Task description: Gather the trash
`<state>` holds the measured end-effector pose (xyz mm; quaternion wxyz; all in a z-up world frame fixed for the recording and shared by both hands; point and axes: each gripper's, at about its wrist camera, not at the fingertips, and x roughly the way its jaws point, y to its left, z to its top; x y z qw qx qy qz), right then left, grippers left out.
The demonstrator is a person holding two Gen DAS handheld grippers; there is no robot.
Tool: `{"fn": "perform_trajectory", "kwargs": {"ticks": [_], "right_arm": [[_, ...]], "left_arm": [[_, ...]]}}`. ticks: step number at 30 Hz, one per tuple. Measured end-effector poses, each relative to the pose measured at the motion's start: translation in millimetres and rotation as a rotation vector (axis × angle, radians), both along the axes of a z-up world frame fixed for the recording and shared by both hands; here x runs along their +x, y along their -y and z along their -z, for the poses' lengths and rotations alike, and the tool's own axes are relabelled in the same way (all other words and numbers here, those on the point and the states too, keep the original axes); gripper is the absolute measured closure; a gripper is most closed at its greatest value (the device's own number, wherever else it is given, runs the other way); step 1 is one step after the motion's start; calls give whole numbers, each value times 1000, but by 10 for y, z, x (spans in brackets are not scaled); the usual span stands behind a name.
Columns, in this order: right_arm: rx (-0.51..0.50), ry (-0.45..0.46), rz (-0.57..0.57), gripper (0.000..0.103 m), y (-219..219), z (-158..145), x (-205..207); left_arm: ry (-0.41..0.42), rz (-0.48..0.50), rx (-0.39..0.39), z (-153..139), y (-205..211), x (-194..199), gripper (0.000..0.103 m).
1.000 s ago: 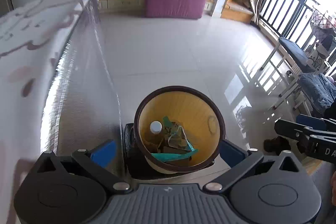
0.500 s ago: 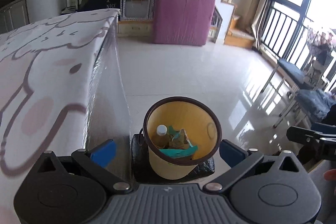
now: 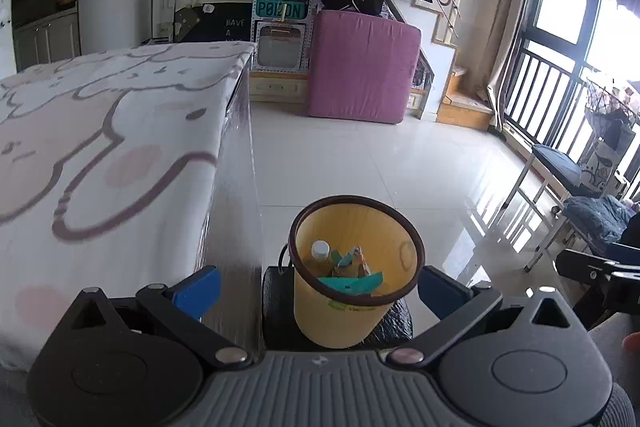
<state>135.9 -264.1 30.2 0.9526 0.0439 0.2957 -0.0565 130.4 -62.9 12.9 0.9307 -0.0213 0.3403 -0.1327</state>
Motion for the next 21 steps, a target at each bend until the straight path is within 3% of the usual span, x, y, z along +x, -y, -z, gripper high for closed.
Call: {"fn": "perform_trajectory", "kwargs": {"ticks": [11, 21], "right_arm": [[-65, 45, 34, 0, -114, 142, -303], [-88, 66, 54, 0, -139, 223, -336]], "left_arm": [[73, -28, 33, 136, -22, -290, 0], [83, -42, 38, 217, -52, -306, 0]]}}
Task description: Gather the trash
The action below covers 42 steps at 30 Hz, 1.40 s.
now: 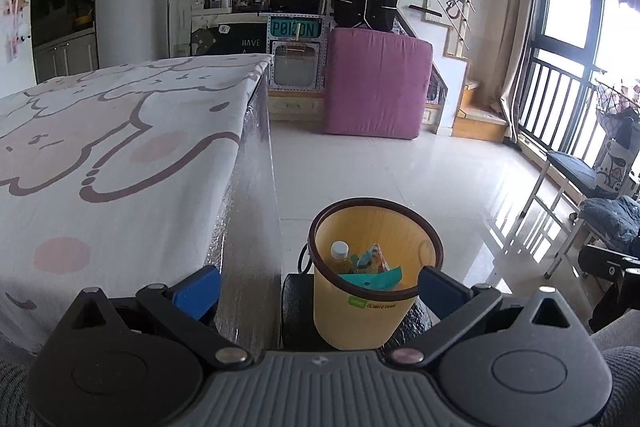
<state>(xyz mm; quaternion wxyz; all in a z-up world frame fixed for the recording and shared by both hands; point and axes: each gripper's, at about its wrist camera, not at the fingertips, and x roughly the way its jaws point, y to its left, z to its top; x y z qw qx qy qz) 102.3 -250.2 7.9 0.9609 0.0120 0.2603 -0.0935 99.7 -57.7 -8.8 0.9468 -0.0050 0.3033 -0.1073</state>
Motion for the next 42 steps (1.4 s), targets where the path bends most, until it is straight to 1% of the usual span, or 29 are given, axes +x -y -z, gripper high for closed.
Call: {"fn": "perform_trajectory", "kwargs": {"ticks": [9, 22, 42], "right_arm": [[-1, 47, 11, 0, -14, 8, -81], [-7, 43, 12, 0, -22, 7, -64], [-8, 43, 12, 0, -19, 7, -71]], "left_arm": [[15, 0, 4, 25, 7, -26, 0], [33, -1, 6, 12, 6, -47, 0], [35, -2, 9, -2, 14, -52, 0]]}}
